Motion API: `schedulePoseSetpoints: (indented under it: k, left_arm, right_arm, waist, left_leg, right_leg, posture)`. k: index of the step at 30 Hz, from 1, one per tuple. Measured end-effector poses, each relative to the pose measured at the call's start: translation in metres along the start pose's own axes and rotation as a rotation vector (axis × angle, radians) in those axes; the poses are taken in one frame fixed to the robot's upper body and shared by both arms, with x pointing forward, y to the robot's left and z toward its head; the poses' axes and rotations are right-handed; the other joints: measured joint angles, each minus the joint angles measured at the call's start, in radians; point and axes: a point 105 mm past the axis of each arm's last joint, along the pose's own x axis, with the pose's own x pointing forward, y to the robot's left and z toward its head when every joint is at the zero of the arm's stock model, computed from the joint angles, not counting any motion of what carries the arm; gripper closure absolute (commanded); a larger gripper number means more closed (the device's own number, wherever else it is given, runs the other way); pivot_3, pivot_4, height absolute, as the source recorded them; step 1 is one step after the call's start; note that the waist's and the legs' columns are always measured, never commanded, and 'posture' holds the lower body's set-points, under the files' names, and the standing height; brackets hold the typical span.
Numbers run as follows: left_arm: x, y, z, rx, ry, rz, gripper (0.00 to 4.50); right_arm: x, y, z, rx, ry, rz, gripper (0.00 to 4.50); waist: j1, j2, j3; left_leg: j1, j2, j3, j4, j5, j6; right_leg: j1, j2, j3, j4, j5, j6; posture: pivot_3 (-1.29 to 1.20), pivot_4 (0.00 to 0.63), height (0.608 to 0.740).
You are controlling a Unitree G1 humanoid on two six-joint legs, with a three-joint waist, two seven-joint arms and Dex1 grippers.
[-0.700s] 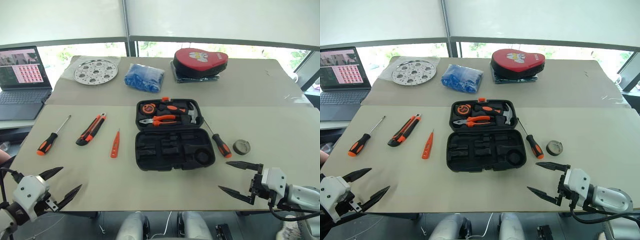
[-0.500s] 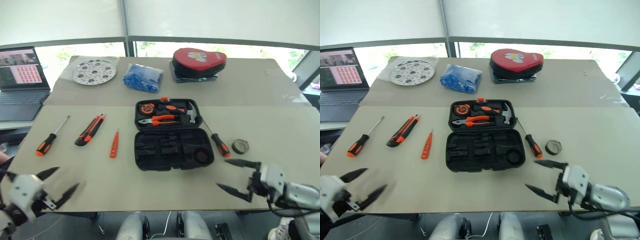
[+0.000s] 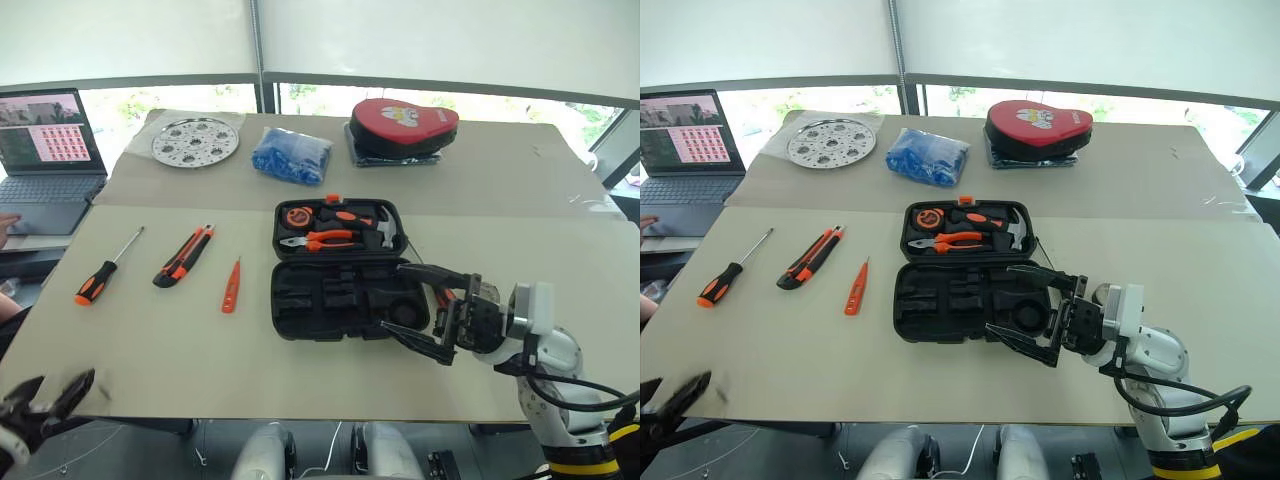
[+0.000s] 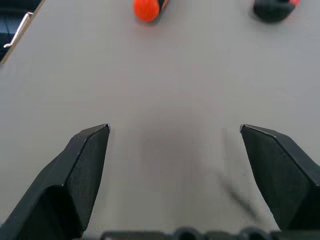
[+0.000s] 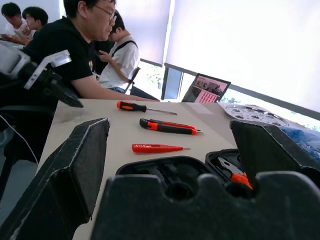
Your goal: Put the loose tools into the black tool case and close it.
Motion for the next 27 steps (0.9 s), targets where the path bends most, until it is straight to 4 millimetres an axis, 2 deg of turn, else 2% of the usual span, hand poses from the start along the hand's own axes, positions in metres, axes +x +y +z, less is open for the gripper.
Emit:
schedulePoseSetpoints:
  k: [3, 5, 10, 13, 17, 18, 24, 27]
  left_arm:
    - [0.024, 0.003, 0.040, 0.070, 0.000, 0.016, 0.00]
    - [0.043, 0.011, 0.052, 0.097, 0.043, 0.059, 0.00]
    - [0.086, 0.022, 0.059, 0.086, 0.116, 0.090, 0.00]
    - [0.101, 0.023, 0.059, 0.093, 0.148, 0.075, 0.00]
    - [0.119, 0.026, 0.047, 0.124, 0.217, 0.060, 1.13]
    - [0.121, 0.027, 0.047, 0.124, 0.213, 0.060, 1.54]
    - [0.113, 0.034, 0.042, 0.121, 0.209, 0.057, 3.69]
    - [0.108, 0.038, 0.041, 0.132, 0.188, 0.052, 3.74]
  right_arm:
    - [0.003, 0.000, 0.000, -0.005, -0.003, -0.001, 0.03]
    - [0.002, 0.000, -0.003, 0.000, 0.003, -0.006, 0.03]
    - [-0.002, -0.002, -0.011, 0.013, 0.018, -0.015, 0.03]
    - [-0.005, -0.002, -0.014, 0.015, 0.027, -0.017, 0.03]
    - [-0.009, 0.000, -0.018, 0.010, 0.038, -0.022, 0.00]
    - [-0.010, 0.001, -0.019, 0.010, 0.041, -0.027, 0.00]
    - [-0.022, 0.003, -0.020, -0.001, 0.079, -0.091, 0.00]
    - [-0.026, 0.001, -0.015, -0.028, 0.094, -0.102, 0.00]
  waist:
    - [-0.006, -0.001, -0.001]
    - [-0.014, -0.001, -0.001]
    - [-0.026, -0.001, -0.001]
    - [-0.030, -0.001, -0.001]
    - [-0.034, -0.002, -0.001]
    - [-0.034, -0.002, -0.001]
    - [-0.039, -0.002, -0.001]
    - [-0.040, -0.002, -0.001]
  left_leg:
    - [0.001, 0.000, 0.000, 0.000, 0.001, -0.002]
    - [0.001, 0.000, 0.001, -0.001, 0.002, -0.003]
    - [0.000, 0.003, 0.002, -0.002, 0.004, -0.008]
    - [0.000, 0.004, 0.004, -0.003, 0.004, -0.011]
    - [0.000, 0.004, 0.006, -0.004, 0.004, -0.013]
    - [0.000, 0.004, 0.006, -0.003, 0.004, -0.013]
    - [0.003, 0.006, 0.006, -0.003, 0.004, -0.013]
    - [0.003, 0.007, 0.005, -0.003, 0.004, -0.013]
  right_leg:
    - [0.000, 0.003, 0.001, 0.001, 0.001, -0.001]
    - [0.000, 0.005, 0.001, 0.001, 0.001, -0.001]
    - [-0.003, 0.010, 0.002, 0.001, 0.001, -0.003]
    - [-0.004, 0.013, 0.002, 0.002, 0.001, -0.004]
    - [-0.006, 0.015, 0.002, 0.009, 0.000, -0.006]
    - [-0.006, 0.014, 0.002, 0.010, 0.000, -0.006]
    - [-0.006, 0.013, 0.005, 0.012, -0.001, -0.007]
    - [-0.006, 0.012, 0.005, 0.011, -0.002, -0.007]
  posture:
    - [0.00, 0.150, 0.740]
    - [0.00, 0.150, 0.740]
    - [0.00, 0.150, 0.740]
    - [0.00, 0.150, 0.740]
    - [0.00, 0.150, 0.740]
    - [0.00, 0.150, 0.740]
    - [0.00, 0.150, 0.740]
    - [0.00, 0.150, 0.740]
